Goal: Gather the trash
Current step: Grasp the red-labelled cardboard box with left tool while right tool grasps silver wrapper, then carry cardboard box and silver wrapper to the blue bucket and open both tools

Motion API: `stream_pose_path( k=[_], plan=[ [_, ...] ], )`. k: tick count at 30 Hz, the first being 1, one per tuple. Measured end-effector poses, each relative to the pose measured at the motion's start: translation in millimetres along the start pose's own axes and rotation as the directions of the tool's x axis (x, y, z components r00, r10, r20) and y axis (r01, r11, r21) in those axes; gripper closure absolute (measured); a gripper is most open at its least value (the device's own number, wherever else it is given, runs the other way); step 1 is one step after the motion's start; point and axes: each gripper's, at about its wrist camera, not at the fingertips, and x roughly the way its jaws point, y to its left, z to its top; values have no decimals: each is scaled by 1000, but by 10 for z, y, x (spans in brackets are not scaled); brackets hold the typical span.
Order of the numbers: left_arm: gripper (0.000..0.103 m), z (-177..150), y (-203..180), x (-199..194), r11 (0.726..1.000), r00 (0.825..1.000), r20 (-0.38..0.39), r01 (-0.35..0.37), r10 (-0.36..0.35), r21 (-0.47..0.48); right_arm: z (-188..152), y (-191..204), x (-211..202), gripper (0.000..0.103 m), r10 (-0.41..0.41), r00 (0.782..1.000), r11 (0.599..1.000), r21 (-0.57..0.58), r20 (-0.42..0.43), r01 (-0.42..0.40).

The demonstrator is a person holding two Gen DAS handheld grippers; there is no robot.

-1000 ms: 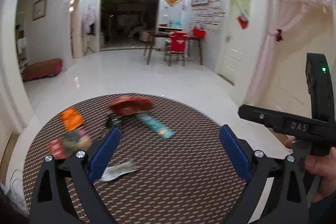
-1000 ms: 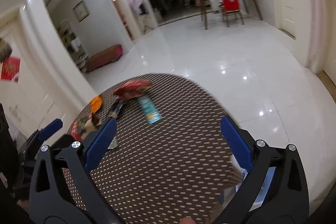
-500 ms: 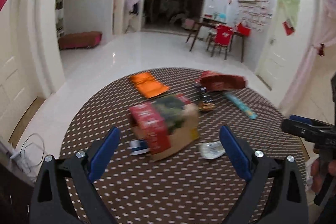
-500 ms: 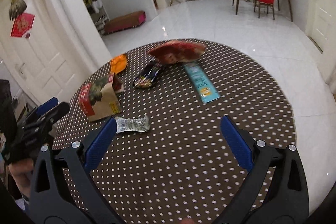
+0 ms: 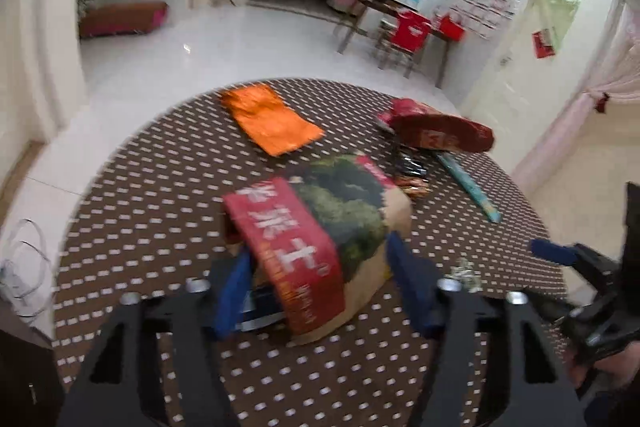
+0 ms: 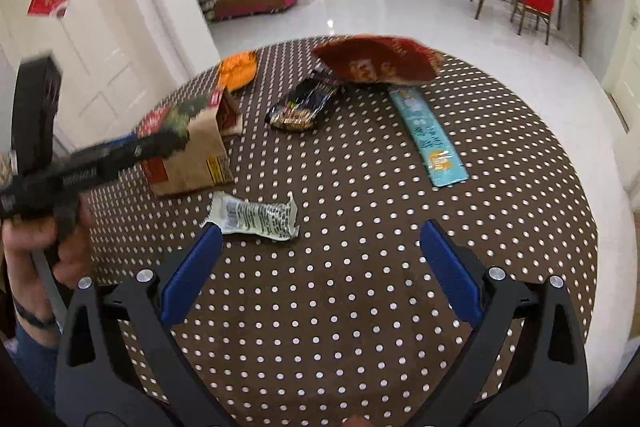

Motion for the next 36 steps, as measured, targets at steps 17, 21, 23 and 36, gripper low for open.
stream_pose_path(
  k=[17,21,23,36],
  plan=[
    [98,122,-314,55,993,994,63,87,-93,83,222,526,651,69,50,994,940,-331,-97,-79],
    [98,87,-331,-28,993,993,91,72,-80,96,172,537,595,86,36,996,944,-323,-88,-63],
    [98,62,-371,-90,992,991,112,58,-70,108,122,479,544,88,42,996,953,-295,-78,-64],
    [98,-58,-859,-547,978,977,197,41,-82,202,-63,-27,-160,89,111,991,991,-83,80,-104]
  ],
)
